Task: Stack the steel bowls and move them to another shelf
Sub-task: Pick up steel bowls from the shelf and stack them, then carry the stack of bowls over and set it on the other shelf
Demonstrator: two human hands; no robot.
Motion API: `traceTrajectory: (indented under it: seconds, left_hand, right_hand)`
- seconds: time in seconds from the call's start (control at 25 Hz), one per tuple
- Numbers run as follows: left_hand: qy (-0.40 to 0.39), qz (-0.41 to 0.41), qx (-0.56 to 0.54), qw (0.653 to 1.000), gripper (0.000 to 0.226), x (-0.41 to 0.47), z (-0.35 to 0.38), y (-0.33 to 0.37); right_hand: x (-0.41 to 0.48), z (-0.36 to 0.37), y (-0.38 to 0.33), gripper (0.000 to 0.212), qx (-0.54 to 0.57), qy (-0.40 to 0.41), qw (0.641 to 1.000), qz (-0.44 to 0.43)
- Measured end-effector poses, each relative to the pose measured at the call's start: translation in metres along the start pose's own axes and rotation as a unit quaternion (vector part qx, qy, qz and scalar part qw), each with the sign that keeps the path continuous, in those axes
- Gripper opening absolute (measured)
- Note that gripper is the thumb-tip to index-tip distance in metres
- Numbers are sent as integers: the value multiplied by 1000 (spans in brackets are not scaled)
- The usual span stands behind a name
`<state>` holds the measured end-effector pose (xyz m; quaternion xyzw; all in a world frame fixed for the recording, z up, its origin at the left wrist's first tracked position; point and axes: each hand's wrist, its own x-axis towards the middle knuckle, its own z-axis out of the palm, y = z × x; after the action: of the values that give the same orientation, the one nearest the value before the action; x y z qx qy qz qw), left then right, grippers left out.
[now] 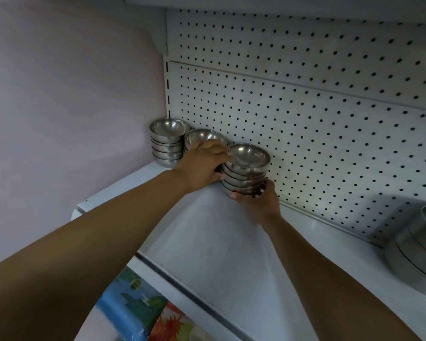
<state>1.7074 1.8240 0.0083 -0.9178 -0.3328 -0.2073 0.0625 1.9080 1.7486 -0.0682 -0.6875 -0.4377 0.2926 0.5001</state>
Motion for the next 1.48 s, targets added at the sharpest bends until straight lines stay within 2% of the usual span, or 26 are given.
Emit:
traceTrajectory:
  seconds: [0.12,0.2,0.28,0.44,0.56,0.72,0.88,1.0,1.2,1.48]
  left_hand:
    - [14,-39,-42,998,64,-22,-5,7]
    - [20,-58,-70,996,66,-43,-9,13]
    - [24,-87,-80,993,69,-70,-13,21]
    - [38,-235,-127,963,74,-136,-18,38]
    - [68,-324,-173,928,70,-194,-25,53]
    - [120,-397,-159,896,63,-270,-42,65]
    - [121,-436,-124,883,63,-346,-67,76]
    - [118,-466,-79,873,63,-410,-89,82]
    - [148,-564,-55,811,66,-536,-138,108]
    - [158,-698,29,698,68,-723,-231,167]
  right_hand:
    - [-4,-2,0,96,-19,-17,1000,14]
    - [-14,-8,-2,86,-77,-43,996,16]
    - [-32,-19,-2,88,-135,-85,987,14]
    - [-78,-35,-14,81,-211,-154,964,-38]
    - [-117,-25,-25,82,-213,-179,955,-107]
    - [-165,14,-35,75,-221,-210,934,-187]
    - [-214,56,-48,64,-198,-248,910,-266]
    - [-253,92,-53,61,-182,-297,894,-281]
    - [-347,165,-69,62,-155,-386,858,-301]
    - [-523,279,-106,61,-126,-501,774,-366]
